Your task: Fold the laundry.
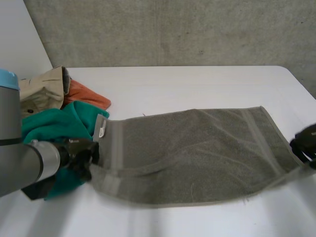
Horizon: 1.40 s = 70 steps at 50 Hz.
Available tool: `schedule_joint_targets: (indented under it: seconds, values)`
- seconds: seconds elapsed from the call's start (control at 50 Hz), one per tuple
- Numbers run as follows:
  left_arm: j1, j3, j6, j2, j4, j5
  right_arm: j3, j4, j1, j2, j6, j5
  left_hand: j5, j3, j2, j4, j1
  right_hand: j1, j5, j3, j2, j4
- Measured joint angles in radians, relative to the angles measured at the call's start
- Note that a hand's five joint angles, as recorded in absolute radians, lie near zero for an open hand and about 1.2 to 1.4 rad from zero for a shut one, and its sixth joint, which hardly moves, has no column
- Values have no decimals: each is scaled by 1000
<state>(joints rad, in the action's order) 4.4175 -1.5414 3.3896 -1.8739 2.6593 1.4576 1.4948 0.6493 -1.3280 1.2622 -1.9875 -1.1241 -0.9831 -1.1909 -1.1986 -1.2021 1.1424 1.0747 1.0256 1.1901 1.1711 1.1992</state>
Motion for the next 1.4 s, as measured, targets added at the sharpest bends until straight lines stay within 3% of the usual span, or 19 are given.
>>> schedule_joint_targets:
  seconds: [0.18, 0.36, 0.54, 0.74, 0.78, 0.8, 0.82, 0.84, 0.86, 0.9, 1.1, 1.26, 1.4]
  values:
    - [9, 216, -95, -185, 218, 116, -142, -416, -161, -174, -301, -63, 0, 0, 0, 0, 0, 0, 0, 0, 0, 0]
    - [0, 436, -163, -379, 240, 223, -255, -793, -247, -355, -425, -160, 0, 0, 0, 0, 0, 0, 0, 0, 0, 0]
    - [-24, 551, -185, -491, 227, 255, -381, -902, -296, -518, -450, -226, 0, 0, 0, 0, 0, 0, 1, 0, 0, 0]
    - [-33, 604, -186, -547, 315, 252, -460, -977, -331, -602, -462, -283, 0, 4, 6, 3, 0, 0, 1, -1, -1, 0]
    - [-33, 605, -186, -551, 331, 241, -470, -994, -337, -610, -466, -296, 124, 130, 138, 143, -144, -52, -119, -114, -105, -119]
    - [-34, 604, -185, -551, 337, 234, -475, -999, -339, -613, -468, -303, 238, 250, 281, 263, -274, -154, -223, -235, -227, -221]
    - [-35, 602, -184, -548, 343, 222, -481, -1005, -342, -615, -472, -314, 526, 531, 552, 555, -611, -352, -424, -430, -430, -433]
    - [-35, 600, -184, -546, 346, 215, -484, -1007, -344, -616, -474, -319, 567, 569, 593, 598, -660, -475, -550, -551, -554, -533]
    - [-36, 593, -182, -537, 349, 203, -488, -1010, -347, -615, -480, -328, 824, 814, 872, 867, -908, -613, -714, -686, -694, -687]
    - [-36, 578, -178, -514, 351, 192, -493, -1010, -349, -608, -494, -341, 927, 926, 974, 982, -955, -830, -939, -924, -925, -930]
    - [-16, 426, -128, -330, 388, 181, -471, -912, -337, -511, -610, -295, 932, 979, 995, 998, -955, -853, -978, -985, -965, -995]
    - [-14, 265, 8, -242, 426, 73, -369, -574, -299, -359, -614, -165, 932, 979, 995, 998, -955, -851, -976, -980, -961, -990]
    - [-25, 172, 20, -203, 420, 60, -185, -399, -221, -213, -586, -90, 932, 979, 995, 998, -955, -752, -867, -860, -840, -872]
